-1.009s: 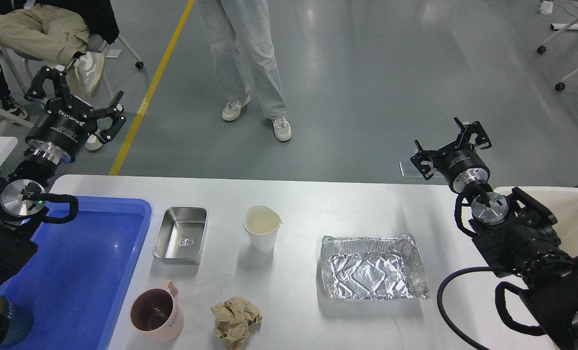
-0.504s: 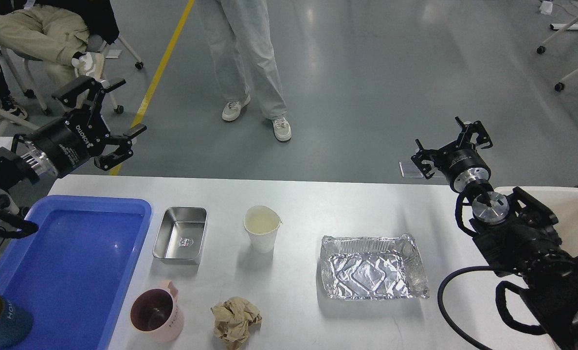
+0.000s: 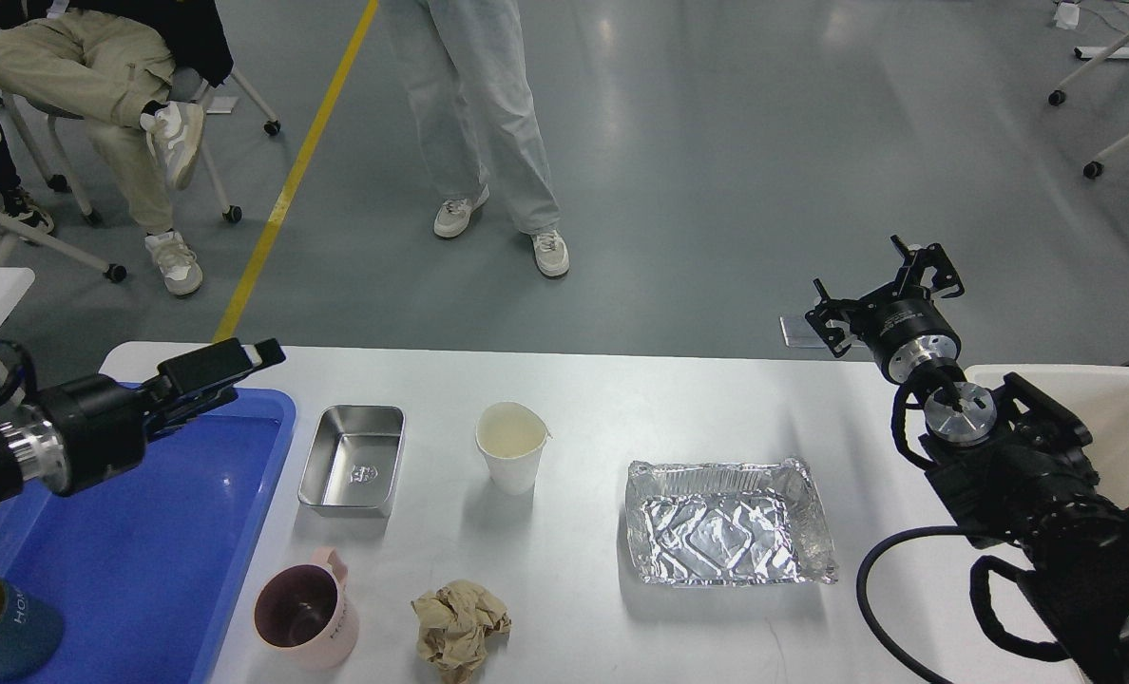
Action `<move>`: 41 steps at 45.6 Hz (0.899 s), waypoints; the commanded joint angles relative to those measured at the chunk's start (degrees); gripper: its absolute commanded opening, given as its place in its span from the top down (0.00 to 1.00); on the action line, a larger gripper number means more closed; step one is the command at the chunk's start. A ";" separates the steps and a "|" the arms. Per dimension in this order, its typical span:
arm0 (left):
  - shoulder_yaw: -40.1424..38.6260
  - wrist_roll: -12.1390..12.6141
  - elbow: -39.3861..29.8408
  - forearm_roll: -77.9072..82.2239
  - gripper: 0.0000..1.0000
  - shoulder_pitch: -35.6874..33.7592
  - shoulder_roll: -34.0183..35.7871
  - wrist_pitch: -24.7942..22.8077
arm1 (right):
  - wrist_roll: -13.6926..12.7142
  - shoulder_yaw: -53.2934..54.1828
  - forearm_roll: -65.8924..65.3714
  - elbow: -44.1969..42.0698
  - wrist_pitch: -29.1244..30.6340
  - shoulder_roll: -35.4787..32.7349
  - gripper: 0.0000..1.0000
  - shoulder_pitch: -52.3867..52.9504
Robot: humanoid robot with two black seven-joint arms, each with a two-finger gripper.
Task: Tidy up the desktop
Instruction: 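Lower the left gripper down toward the blue bin, then move the left gripper along the bin toward the pink mug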
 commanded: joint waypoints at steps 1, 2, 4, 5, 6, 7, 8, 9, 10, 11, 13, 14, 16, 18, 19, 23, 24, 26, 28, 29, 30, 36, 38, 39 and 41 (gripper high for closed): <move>0.77 -0.32 -2.05 0.55 0.05 0.13 5.84 -3.47 | 0.00 -0.07 0.00 0.01 0.02 0.35 0.00 -0.18; 0.77 -0.32 -2.31 0.63 0.05 0.13 6.89 -3.48 | 0.00 -0.07 0.00 0.01 0.02 0.35 0.00 -0.26; 0.95 -0.32 -3.10 0.90 0.04 -0.04 8.65 -3.74 | 0.00 -0.07 0.00 0.01 0.02 0.44 0.00 -0.35; 1.04 -0.32 -3.54 1.07 0.04 -0.05 9.44 -3.91 | 0.00 -0.07 0.00 0.01 0.02 0.44 0.00 -0.35; 1.04 -0.32 -3.72 1.42 0.04 -0.13 10.23 -4.18 | 0.00 0.02 0.00 0.01 0.02 0.61 0.00 -0.35; 1.04 -0.32 -3.72 1.77 0.04 -0.13 11.02 -4.53 | 0.00 -0.07 0.00 0.01 0.02 0.79 0.00 -0.44; 1.04 -0.58 -3.72 2.30 0.04 -0.13 11.81 -5.05 | 0.00 -0.07 0.00 0.01 0.02 0.88 0.00 -0.44; 1.04 -0.67 -3.72 2.83 0.04 -0.13 12.52 -5.75 | 0.08 -0.07 0.00 0.01 0.02 0.88 0.00 -0.44; 1.04 -0.67 -3.64 3.53 0.04 -0.22 13.13 -6.28 | 0.08 -0.07 0.00 0.01 0.02 0.97 0.00 -0.44; 1.04 -0.67 -3.55 4.23 0.04 -0.31 13.75 -6.81 | 0.08 0.02 0.00 0.01 0.02 0.97 0.00 -0.44; 1.04 -0.84 -3.55 5.46 0.04 -0.14 14.89 -7.52 | 0.08 0.02 0.00 0.01 0.02 1.05 0.00 -0.44; 1.04 -0.84 -3.55 5.82 0.04 0.04 15.42 -7.69 | 0.08 0.02 0.00 0.01 0.02 1.05 0.00 -0.53; 1.21 -0.84 -3.46 6.00 0.04 0.30 16.30 -8.04 | 0.08 0.02 0.00 0.01 0.02 1.32 0.00 -0.53; 1.56 -0.84 -3.29 6.08 0.04 0.57 16.74 -8.66 | 0.35 0.02 0.00 0.01 0.02 1.58 0.00 -0.53; 1.83 -0.84 -3.28 6.17 0.04 0.83 16.92 -8.92 | 0.44 0.02 0.00 0.01 0.02 1.58 0.00 -0.53; 2.53 -0.58 -2.93 6.44 0.04 1.45 17.88 -8.66 | 0.44 0.02 0.00 0.01 0.02 1.67 0.00 -0.53; 2.62 -0.67 -2.85 6.52 0.04 1.54 18.15 -8.66 | 0.44 0.02 0.00 0.01 0.02 1.67 0.00 -0.53; 2.71 -0.75 -2.76 6.52 0.04 1.54 18.85 -8.66 | 0.44 0.02 0.00 0.01 0.02 1.67 0.00 -0.53; 2.71 -0.84 -2.84 6.52 0.04 1.62 19.90 -8.66 | 0.61 0.02 0.00 0.01 0.02 1.67 0.00 -0.61; 2.71 -0.84 -2.76 6.61 0.04 1.71 20.52 -8.66 | 0.70 0.02 0.00 0.01 0.02 1.67 0.00 -0.62; 2.71 -0.84 -2.76 6.79 0.04 1.80 21.05 -8.75 | 0.70 0.02 0.00 0.01 0.02 1.67 0.00 -0.62; 2.71 -2.51 -1.00 8.81 0.04 2.59 21.84 -9.45 | 0.70 0.02 0.00 0.01 0.02 1.93 0.00 -1.06; 2.71 -3.04 -0.30 9.07 0.04 2.77 21.49 -9.80 | 0.79 0.02 0.00 0.01 0.02 2.02 0.00 -1.14; 2.71 -3.56 -0.21 9.07 0.04 2.85 21.49 -9.98 | 0.79 0.02 0.00 0.01 0.02 2.11 0.00 -1.14; 2.62 -4.00 -0.21 9.16 0.04 2.77 21.40 -10.59 | 0.96 0.02 0.00 0.01 0.02 2.11 0.00 -1.23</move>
